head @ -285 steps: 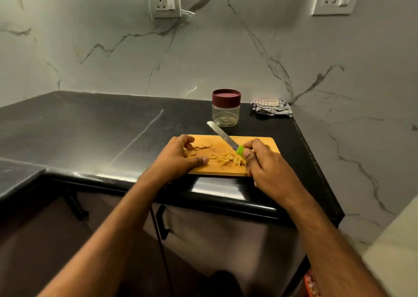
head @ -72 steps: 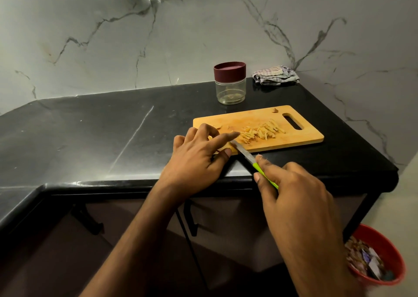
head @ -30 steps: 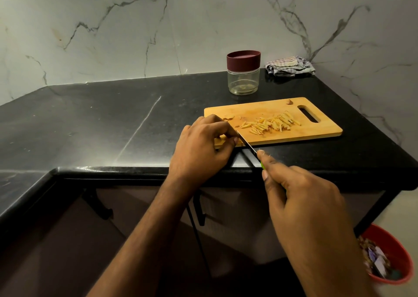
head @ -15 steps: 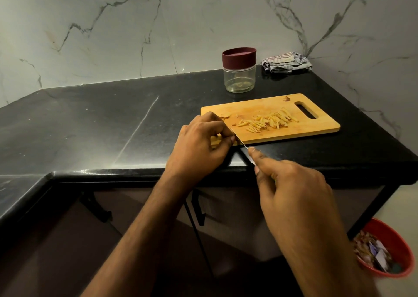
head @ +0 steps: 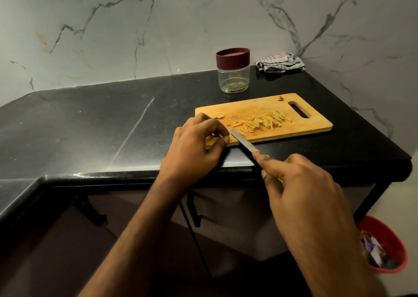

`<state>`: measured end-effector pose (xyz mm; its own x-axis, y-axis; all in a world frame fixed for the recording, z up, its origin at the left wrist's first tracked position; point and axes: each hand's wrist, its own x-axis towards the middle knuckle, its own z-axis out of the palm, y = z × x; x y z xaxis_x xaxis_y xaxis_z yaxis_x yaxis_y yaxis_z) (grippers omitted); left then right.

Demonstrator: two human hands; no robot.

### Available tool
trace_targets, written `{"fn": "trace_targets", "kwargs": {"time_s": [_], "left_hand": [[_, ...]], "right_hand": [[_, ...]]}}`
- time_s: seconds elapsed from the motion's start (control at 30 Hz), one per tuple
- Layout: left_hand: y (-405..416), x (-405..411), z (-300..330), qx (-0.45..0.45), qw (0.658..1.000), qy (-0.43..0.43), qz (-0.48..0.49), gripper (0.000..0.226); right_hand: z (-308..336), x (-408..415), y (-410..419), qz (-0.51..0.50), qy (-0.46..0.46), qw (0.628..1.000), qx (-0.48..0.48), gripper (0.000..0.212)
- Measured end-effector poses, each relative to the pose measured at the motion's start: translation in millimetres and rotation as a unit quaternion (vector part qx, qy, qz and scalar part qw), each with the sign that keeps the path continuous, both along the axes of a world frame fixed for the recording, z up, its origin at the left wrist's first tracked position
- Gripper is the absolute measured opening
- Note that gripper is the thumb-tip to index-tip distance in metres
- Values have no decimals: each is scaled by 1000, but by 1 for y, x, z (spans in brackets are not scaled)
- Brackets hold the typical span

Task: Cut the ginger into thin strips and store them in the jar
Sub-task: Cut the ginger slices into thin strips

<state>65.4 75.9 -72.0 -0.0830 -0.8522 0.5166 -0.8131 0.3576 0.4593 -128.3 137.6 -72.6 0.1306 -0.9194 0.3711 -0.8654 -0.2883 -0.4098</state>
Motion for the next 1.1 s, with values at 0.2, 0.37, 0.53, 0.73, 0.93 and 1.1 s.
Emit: {"fn": "trace_targets", "kwargs": {"time_s": [0.2, 0.37, 0.53, 0.73, 0.93, 1.1], "left_hand": [[2, -4, 3, 17, 991, -132, 23, 24], [0, -5, 5, 51, 982, -180, 36, 33], [-2, -4, 3, 58, 978, -195, 41, 42], [3, -2, -2, 0, 996, -77, 45, 48], [3, 2, -4, -48, 997, -6, 67, 15], [3, -1, -3, -48, 995, -45, 78, 11]], "right_hand": [[-7, 3, -4, -2, -18, 1000, -20, 42], [-11, 2, -5, 7, -27, 999, -18, 42], [-10, 1, -1, 15, -52, 998, -27, 41], [-6, 0, 1, 36, -106, 992, -62, 41], [-9, 6, 4, 61, -111, 990, -61, 40], [-9, 7, 3, 58, -109, 990, -71, 39]]}}
